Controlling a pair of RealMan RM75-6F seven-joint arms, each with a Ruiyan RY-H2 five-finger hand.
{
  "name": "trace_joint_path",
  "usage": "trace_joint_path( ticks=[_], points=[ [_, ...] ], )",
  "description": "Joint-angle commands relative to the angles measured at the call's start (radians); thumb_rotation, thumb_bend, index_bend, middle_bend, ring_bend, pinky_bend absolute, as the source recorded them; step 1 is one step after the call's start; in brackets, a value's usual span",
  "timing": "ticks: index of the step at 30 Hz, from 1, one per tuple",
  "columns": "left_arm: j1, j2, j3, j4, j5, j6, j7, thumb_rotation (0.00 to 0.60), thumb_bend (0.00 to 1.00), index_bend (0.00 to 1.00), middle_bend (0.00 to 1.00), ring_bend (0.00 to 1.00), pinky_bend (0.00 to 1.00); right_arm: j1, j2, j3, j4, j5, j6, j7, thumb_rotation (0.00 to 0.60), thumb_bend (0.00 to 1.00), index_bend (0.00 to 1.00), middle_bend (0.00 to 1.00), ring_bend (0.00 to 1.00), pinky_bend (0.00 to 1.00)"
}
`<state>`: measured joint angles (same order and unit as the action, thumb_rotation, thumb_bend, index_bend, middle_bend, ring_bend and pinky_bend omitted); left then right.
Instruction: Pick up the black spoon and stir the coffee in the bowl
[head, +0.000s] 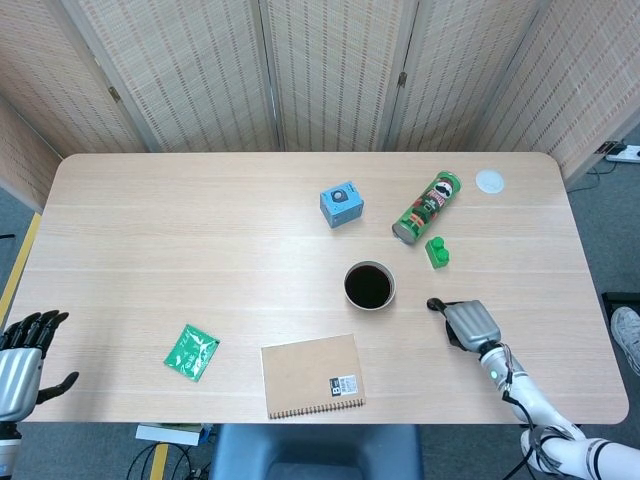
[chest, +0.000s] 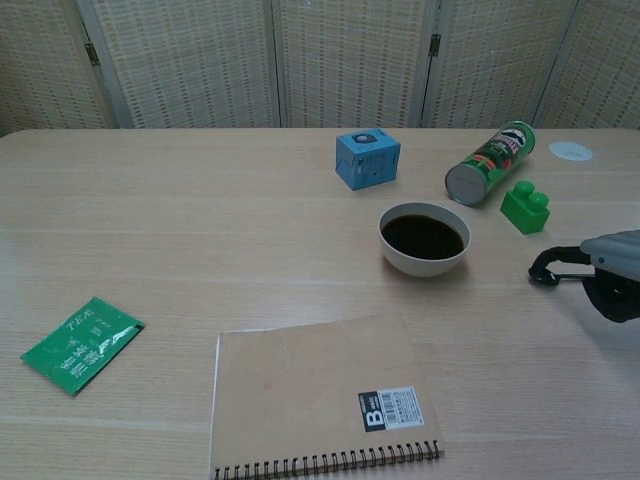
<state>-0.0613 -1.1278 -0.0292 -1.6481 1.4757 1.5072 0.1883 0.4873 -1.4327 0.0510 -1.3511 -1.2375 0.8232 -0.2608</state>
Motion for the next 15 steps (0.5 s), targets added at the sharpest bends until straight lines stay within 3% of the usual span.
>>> trace_joint_path(
  ticks=[1,15],
  points=[
    [0.0,0.0,0.0,0.002,0.0,0.0,-0.001,0.6,0.21,0.18,0.17,0.14,0.19,0.004,-0.004,-0.003,0.003,0.001,-0.002,-0.002,0.6,0.97,0.19,1.0,1.0,1.0],
    [0.008,-0.004,0.003,0.011,-0.003,0.002,-0.008,0.6,0.21,0.18,0.17,0.14,0.19,0.021,-0.003,-0.042,-0.022,-0.032,-0.008,-0.009,0.6,0.97,0.19,1.0,1.0,1.0]
  ],
)
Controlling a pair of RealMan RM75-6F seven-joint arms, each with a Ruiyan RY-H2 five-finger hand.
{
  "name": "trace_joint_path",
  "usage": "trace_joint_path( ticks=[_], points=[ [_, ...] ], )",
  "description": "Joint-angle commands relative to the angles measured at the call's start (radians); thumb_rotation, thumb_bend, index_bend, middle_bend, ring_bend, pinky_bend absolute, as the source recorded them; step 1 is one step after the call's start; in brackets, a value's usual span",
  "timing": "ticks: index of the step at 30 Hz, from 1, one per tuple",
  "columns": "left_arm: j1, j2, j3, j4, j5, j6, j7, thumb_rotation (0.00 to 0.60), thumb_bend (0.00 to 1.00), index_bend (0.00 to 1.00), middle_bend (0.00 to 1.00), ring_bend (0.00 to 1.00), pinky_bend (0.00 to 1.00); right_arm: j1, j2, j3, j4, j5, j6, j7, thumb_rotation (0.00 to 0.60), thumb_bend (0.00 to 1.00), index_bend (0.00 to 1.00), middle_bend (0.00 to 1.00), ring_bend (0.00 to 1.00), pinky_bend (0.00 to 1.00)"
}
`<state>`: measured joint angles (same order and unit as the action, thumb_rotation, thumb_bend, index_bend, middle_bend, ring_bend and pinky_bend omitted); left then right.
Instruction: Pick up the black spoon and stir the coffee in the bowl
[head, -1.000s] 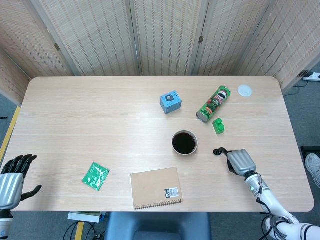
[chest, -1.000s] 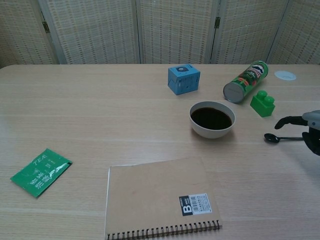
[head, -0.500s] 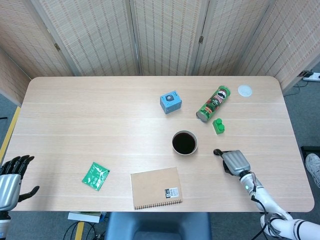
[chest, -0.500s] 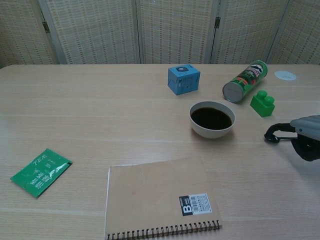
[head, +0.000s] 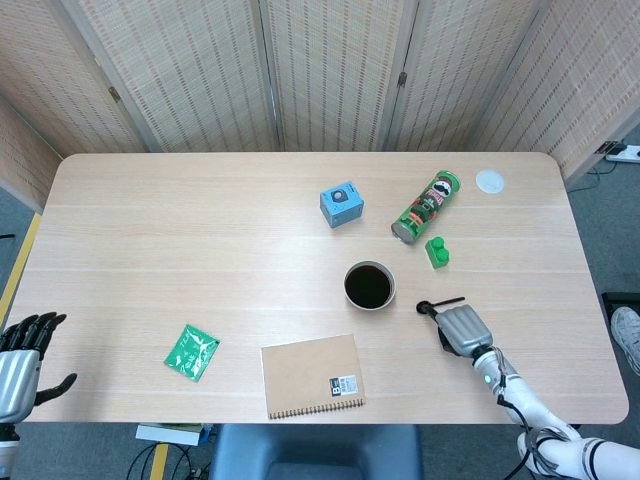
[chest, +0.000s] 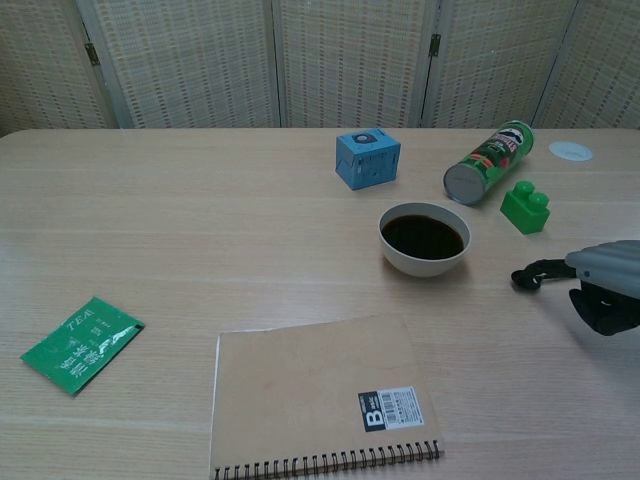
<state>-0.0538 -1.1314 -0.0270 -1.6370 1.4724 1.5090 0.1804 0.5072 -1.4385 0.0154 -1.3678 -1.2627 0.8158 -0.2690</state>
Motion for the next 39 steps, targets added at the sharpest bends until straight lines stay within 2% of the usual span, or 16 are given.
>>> trace_joint_path(
  ticks=[1,12,17,25,27,28,29,30,31,32,34,36,39],
  points=[
    [0.001,0.0,0.001,0.0,0.0,0.0,0.0,0.6,0.21,0.18,0.17,0.14,0.19,0.002,0.004,-0.01,-0.008,-0.012,0.0,-0.001,0.6,0.97,0.19,1.0,1.0,1.0],
    [0.006,-0.001,0.003,-0.003,0.001,0.003,0.005,0.6,0.21,0.18,0.17,0.14,0.19,-0.017,0.087,-0.07,-0.04,-0.069,0.023,-0.002,0.6,0.98,0.21,1.0,1.0,1.0],
    [0.006,-0.005,0.003,-0.004,0.004,0.003,0.009,0.6,0.21,0.18,0.17,0.14,0.19,-0.016,0.113,-0.065,-0.023,-0.084,0.036,0.026,0.6,0.98,0.21,1.0,1.0,1.0],
    [0.011,0.0,0.004,-0.009,-0.001,0.006,0.016,0.6,0.21,0.18,0.17,0.14,0.19,-0.014,0.102,-0.068,-0.017,-0.142,0.062,0.084,0.6,0.97,0.21,1.0,1.0,1.0],
    [0.013,0.002,0.003,-0.011,-0.002,0.008,0.016,0.6,0.21,0.18,0.17,0.14,0.19,-0.021,0.101,-0.066,-0.023,-0.152,0.085,0.093,0.6,0.9,0.21,1.0,1.0,1.0],
    [0.014,0.002,0.003,-0.011,-0.002,0.009,0.016,0.6,0.21,0.18,0.17,0.14,0.19,-0.025,0.101,-0.065,-0.026,-0.158,0.099,0.097,0.6,0.83,0.22,1.0,1.0,1.0],
    [0.014,0.002,0.004,-0.012,-0.002,0.009,0.016,0.6,0.21,0.18,0.17,0.14,0.19,-0.03,0.102,-0.064,-0.029,-0.165,0.114,0.102,0.6,0.7,0.23,1.0,1.0,1.0],
    [0.015,0.001,0.004,-0.012,-0.002,0.009,0.016,0.6,0.21,0.18,0.17,0.14,0.19,-0.039,0.101,-0.064,-0.033,-0.174,0.136,0.111,0.6,0.61,0.23,1.0,1.0,1.0],
    [0.015,0.001,0.004,-0.012,-0.002,0.009,0.016,0.6,0.21,0.18,0.17,0.14,0.19,-0.047,0.1,-0.065,-0.034,-0.183,0.156,0.117,0.6,0.45,0.24,1.0,1.0,1.0],
    [0.015,0.0,0.005,-0.012,-0.002,0.008,0.016,0.6,0.21,0.18,0.17,0.14,0.19,-0.058,0.097,-0.067,-0.031,-0.197,0.183,0.123,0.6,0.34,0.24,1.0,1.0,1.0],
    [0.013,-0.002,0.005,-0.012,0.0,0.006,0.017,0.6,0.21,0.18,0.17,0.14,0.19,-0.076,0.087,-0.069,-0.023,-0.214,0.224,0.124,0.6,0.18,0.25,1.0,1.0,1.0],
    [0.011,-0.004,0.004,-0.013,0.003,0.004,0.016,0.6,0.21,0.18,0.17,0.14,0.19,-0.096,0.068,-0.069,-0.008,-0.227,0.27,0.127,0.6,0.08,0.26,1.0,1.0,1.0],
    [0.007,-0.007,0.004,-0.013,0.009,0.001,0.016,0.6,0.21,0.18,0.17,0.14,0.19,-0.114,0.041,-0.071,0.013,-0.233,0.295,0.123,0.6,0.04,0.29,0.99,1.0,1.0]
  ],
)
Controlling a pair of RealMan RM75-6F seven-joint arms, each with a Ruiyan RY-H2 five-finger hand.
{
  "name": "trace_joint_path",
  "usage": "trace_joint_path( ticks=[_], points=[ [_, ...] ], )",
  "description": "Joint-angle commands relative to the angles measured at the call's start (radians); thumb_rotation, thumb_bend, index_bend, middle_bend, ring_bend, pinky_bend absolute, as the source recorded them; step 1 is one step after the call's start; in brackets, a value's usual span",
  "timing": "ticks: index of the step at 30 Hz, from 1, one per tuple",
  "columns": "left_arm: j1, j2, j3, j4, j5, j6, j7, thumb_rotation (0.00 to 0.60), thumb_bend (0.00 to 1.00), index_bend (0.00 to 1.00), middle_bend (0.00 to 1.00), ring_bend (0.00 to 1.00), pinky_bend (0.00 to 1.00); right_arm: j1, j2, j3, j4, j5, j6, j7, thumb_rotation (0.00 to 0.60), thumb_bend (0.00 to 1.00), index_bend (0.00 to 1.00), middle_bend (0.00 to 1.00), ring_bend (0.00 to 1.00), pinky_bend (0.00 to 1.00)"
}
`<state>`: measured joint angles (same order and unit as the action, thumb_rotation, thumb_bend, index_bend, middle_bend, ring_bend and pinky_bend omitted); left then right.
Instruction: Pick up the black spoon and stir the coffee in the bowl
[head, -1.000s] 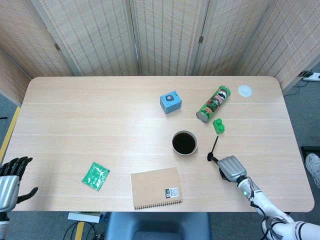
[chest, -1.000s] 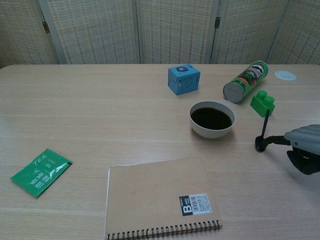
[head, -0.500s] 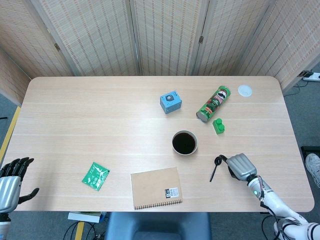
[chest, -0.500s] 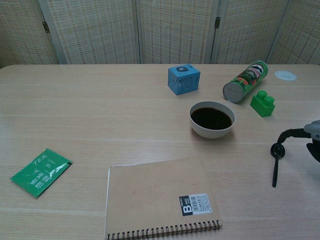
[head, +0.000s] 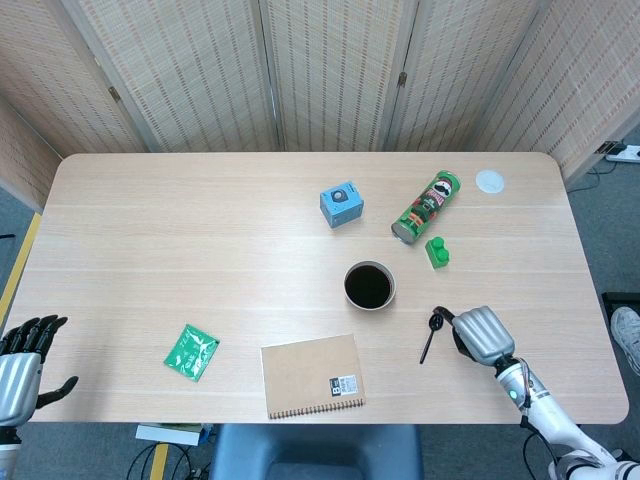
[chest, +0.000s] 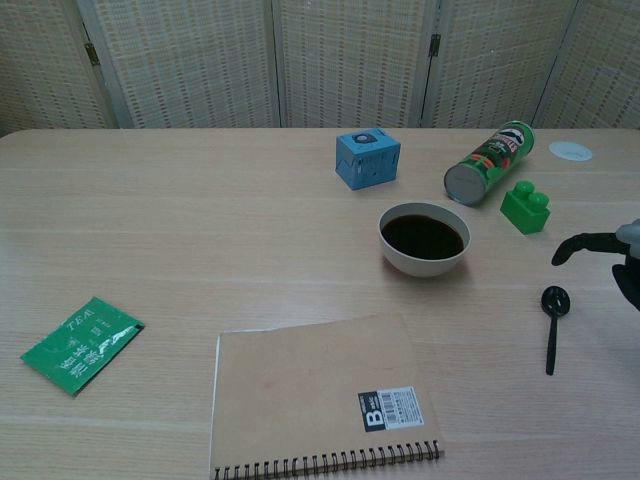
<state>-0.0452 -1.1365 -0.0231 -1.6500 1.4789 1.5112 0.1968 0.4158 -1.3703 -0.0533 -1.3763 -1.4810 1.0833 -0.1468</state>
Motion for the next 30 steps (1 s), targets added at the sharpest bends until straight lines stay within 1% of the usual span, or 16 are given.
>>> trace_joint_path(
  ticks=[1,4,6,10,12,13,14,16,17,20,24,27,30],
  points=[
    [-0.002,-0.002,0.0,-0.001,0.003,-0.002,0.0,0.6,0.21,0.18,0.17,0.14,0.19,-0.026,-0.037,-0.002,0.029,-0.018,0.035,0.0,0.6,0.03,0.3,0.99,1.0,1.0],
    [-0.003,-0.001,0.001,-0.005,0.005,-0.003,-0.002,0.6,0.21,0.18,0.17,0.14,0.19,-0.037,-0.064,-0.001,0.041,-0.023,0.049,0.022,0.6,0.0,0.35,0.99,1.0,1.0],
    [0.0,0.003,0.0,-0.007,0.005,0.003,-0.003,0.6,0.21,0.18,0.17,0.14,0.19,-0.043,-0.072,0.004,0.041,-0.031,0.068,0.05,0.6,0.0,0.36,0.98,1.0,1.0],
    [0.007,0.008,0.001,-0.009,0.004,0.011,-0.005,0.6,0.21,0.18,0.17,0.14,0.19,-0.055,-0.079,0.01,0.037,-0.055,0.113,0.108,0.6,0.0,0.36,0.9,0.99,1.0],
    [0.009,0.009,0.003,-0.011,0.007,0.013,-0.006,0.6,0.21,0.18,0.17,0.14,0.19,-0.059,-0.08,0.01,0.035,-0.067,0.128,0.119,0.6,0.01,0.36,0.83,0.94,1.0],
    [0.009,0.009,0.003,-0.012,0.008,0.014,-0.006,0.6,0.21,0.18,0.17,0.14,0.19,-0.061,-0.081,0.009,0.033,-0.07,0.132,0.127,0.6,0.03,0.36,0.79,0.89,1.0],
    [0.009,0.009,0.004,-0.013,0.009,0.014,-0.006,0.6,0.21,0.18,0.17,0.14,0.19,-0.062,-0.08,0.007,0.029,-0.072,0.13,0.138,0.6,0.07,0.36,0.74,0.83,0.98],
    [0.01,0.009,0.005,-0.014,0.011,0.014,-0.006,0.6,0.21,0.18,0.17,0.14,0.19,-0.064,-0.078,0.007,0.02,-0.071,0.128,0.158,0.6,0.11,0.36,0.68,0.76,0.93],
    [0.01,0.01,0.005,-0.015,0.012,0.015,-0.005,0.6,0.21,0.18,0.17,0.14,0.19,-0.066,-0.075,0.007,0.008,-0.067,0.125,0.174,0.6,0.09,0.36,0.66,0.74,0.9],
    [0.012,0.013,0.003,-0.017,0.013,0.02,-0.006,0.6,0.21,0.18,0.17,0.14,0.19,-0.07,-0.069,0.015,-0.019,-0.054,0.123,0.198,0.6,0.01,0.36,0.65,0.73,0.86],
    [0.014,0.016,0.005,-0.02,0.014,0.019,-0.006,0.6,0.21,0.18,0.17,0.14,0.19,-0.073,-0.066,0.022,-0.042,-0.044,0.122,0.184,0.597,0.0,0.36,0.65,0.7,0.79],
    [0.015,0.016,0.005,-0.021,0.014,0.021,-0.008,0.6,0.21,0.18,0.17,0.14,0.19,-0.072,-0.059,0.024,-0.063,-0.035,0.111,0.175,0.546,0.0,0.36,0.64,0.68,0.76],
    [0.017,0.016,0.005,-0.02,0.014,0.022,-0.009,0.6,0.21,0.18,0.17,0.14,0.19,-0.071,-0.054,0.027,-0.081,-0.033,0.107,0.17,0.456,0.0,0.36,0.64,0.67,0.72]
  ],
)
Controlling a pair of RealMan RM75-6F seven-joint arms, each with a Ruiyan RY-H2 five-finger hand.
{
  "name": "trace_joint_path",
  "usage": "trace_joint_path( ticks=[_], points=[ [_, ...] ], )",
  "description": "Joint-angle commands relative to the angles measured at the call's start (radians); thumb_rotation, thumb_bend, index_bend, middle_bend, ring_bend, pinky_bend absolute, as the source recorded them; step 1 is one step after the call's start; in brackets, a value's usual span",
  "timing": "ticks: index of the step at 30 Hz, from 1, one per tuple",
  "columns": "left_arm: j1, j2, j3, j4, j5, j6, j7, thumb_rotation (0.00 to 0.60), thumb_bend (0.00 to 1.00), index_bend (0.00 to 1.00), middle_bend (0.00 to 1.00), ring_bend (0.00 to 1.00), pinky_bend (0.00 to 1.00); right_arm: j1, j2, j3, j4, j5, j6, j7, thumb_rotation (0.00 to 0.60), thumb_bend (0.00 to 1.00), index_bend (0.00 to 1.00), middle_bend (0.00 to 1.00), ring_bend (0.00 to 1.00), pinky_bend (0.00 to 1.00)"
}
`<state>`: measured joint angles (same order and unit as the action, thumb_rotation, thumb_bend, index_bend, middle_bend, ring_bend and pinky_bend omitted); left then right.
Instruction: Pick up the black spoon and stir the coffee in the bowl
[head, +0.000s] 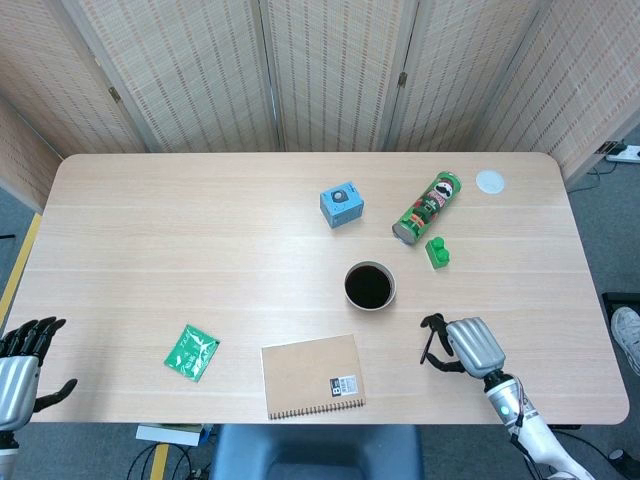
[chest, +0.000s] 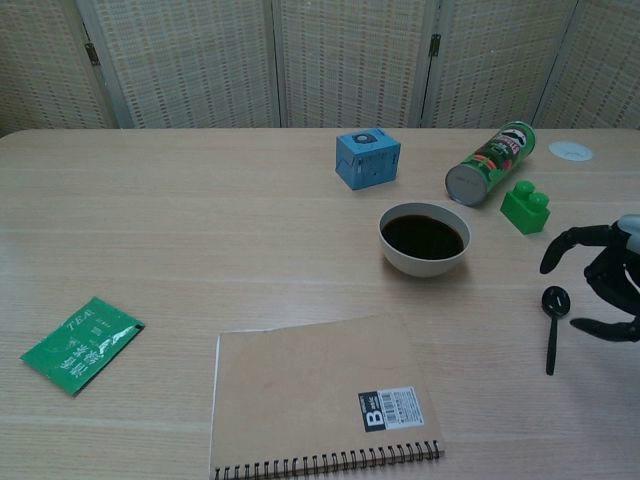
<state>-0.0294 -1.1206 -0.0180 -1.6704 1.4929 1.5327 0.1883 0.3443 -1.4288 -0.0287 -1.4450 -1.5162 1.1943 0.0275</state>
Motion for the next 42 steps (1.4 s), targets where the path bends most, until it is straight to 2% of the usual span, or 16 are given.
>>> trace_joint_path(
  ticks=[1,2,4,6,9,11,13,18,20,29,42],
  points=[
    [0.002,0.0,0.001,0.0,0.0,0.001,0.0,0.6,0.21,0.18,0.17,0.14,0.19,0.001,0.007,0.002,-0.018,0.003,-0.007,-0.005,0.42,0.0,0.36,0.64,0.67,0.7],
    [0.002,0.0,0.001,0.0,0.0,0.001,0.0,0.6,0.21,0.18,0.17,0.14,0.19,0.001,0.009,0.002,-0.024,0.003,-0.008,-0.006,0.388,0.0,0.36,0.64,0.66,0.68],
    [0.003,0.001,0.002,0.0,0.001,0.001,-0.001,0.6,0.21,0.18,0.17,0.14,0.19,0.002,0.011,0.001,-0.021,-0.001,-0.01,-0.017,0.37,0.0,0.36,0.64,0.66,0.66],
    [0.003,0.002,0.002,0.0,0.001,0.001,-0.002,0.6,0.21,0.18,0.17,0.14,0.19,0.004,0.014,0.0,-0.012,-0.003,-0.013,-0.034,0.369,0.0,0.36,0.64,0.66,0.66],
    [0.003,0.003,0.002,-0.002,0.001,0.0,-0.003,0.6,0.21,0.18,0.17,0.14,0.19,0.016,0.023,-0.003,0.006,-0.014,-0.024,-0.151,0.387,0.0,0.36,0.64,0.66,0.7],
    [0.003,0.002,0.002,-0.001,0.002,-0.001,-0.003,0.6,0.21,0.18,0.17,0.14,0.19,0.026,0.033,-0.011,0.004,-0.031,-0.035,-0.182,0.527,0.06,0.36,0.65,0.69,0.75],
    [0.003,0.002,0.003,-0.002,0.003,-0.001,-0.002,0.6,0.21,0.18,0.17,0.14,0.19,0.042,0.046,-0.019,0.001,-0.055,-0.051,-0.202,0.6,0.11,0.36,0.67,0.74,0.79],
    [0.007,0.002,0.003,-0.003,0.002,0.002,-0.002,0.6,0.21,0.18,0.17,0.14,0.19,0.081,0.061,-0.044,0.024,-0.135,-0.073,-0.233,0.6,0.12,0.41,0.85,0.95,0.97],
    [0.009,0.003,0.004,-0.003,0.001,0.004,-0.002,0.6,0.21,0.18,0.17,0.14,0.19,0.091,0.06,-0.05,0.032,-0.149,-0.085,-0.238,0.6,0.13,0.44,0.9,1.0,1.0],
    [0.017,0.005,0.007,-0.003,-0.001,0.009,-0.005,0.6,0.21,0.18,0.17,0.14,0.19,0.12,0.026,-0.065,0.096,-0.161,-0.141,-0.26,0.6,0.17,0.5,0.99,1.0,1.0],
    [0.022,0.006,0.009,-0.008,-0.001,0.008,-0.009,0.6,0.21,0.18,0.17,0.14,0.19,0.142,-0.042,-0.068,0.226,-0.176,-0.152,-0.256,0.6,0.2,0.53,1.0,1.0,1.0]
  ],
)
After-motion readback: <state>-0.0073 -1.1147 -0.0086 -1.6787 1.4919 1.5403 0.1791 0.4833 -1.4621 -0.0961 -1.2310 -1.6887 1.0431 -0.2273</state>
